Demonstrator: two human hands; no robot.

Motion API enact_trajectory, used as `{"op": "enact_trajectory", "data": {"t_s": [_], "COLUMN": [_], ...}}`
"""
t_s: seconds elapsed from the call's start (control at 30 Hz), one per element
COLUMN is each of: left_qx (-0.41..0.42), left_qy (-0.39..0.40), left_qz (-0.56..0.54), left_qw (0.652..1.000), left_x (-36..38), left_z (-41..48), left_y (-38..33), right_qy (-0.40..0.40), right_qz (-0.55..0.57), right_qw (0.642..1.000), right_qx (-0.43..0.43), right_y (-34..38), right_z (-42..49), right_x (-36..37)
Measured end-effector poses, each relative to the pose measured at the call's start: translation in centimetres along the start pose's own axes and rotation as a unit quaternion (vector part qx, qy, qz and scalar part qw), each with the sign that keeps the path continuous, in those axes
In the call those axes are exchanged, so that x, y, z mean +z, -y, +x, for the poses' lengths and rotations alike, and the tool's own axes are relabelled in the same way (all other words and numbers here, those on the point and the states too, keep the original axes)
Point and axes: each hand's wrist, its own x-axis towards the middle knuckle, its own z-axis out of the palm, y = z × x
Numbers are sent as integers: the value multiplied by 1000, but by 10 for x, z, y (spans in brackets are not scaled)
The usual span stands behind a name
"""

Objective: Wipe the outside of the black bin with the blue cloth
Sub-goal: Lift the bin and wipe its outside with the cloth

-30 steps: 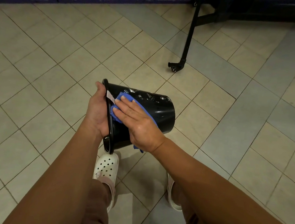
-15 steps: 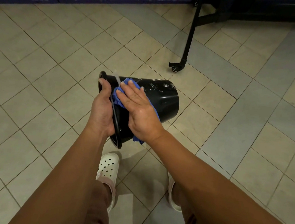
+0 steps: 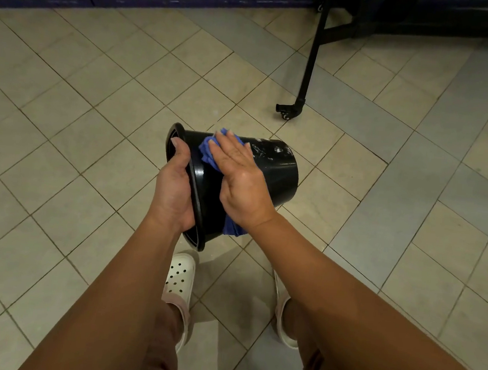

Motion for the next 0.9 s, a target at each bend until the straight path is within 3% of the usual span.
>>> {"op": "enact_trajectory", "data": {"t_s": [0.1,0.27,0.43,0.53,0.7,0.9], "left_qx": [-2,-13,-14,-12,-21,-27], "left_qy": [-5,5,19,10,10,16], "left_qz": [6,-12,23,16,12,39], "left_qw": [1000,1000,999,1000,1000,999], "left_x": [-4,-4,-5,-5,-2,-2], "left_z": [1,-1,-2,-4,-5,-2], "left_y": [1,1,3,3,2,7], "right_qy": [-20,34,12,-10,28,34], "right_qz": [-8,-2,39,9,5,-1], "right_qw": [1000,999,998,997,999,995], "right_qx": [18,-41,51,74,-14,90], "right_y": [-1,-2,-4,-3,6,3], "right_z": [-8,-6,0,-5,-5,3], "right_x": [4,-4,-11,-6,-6,-11]}}
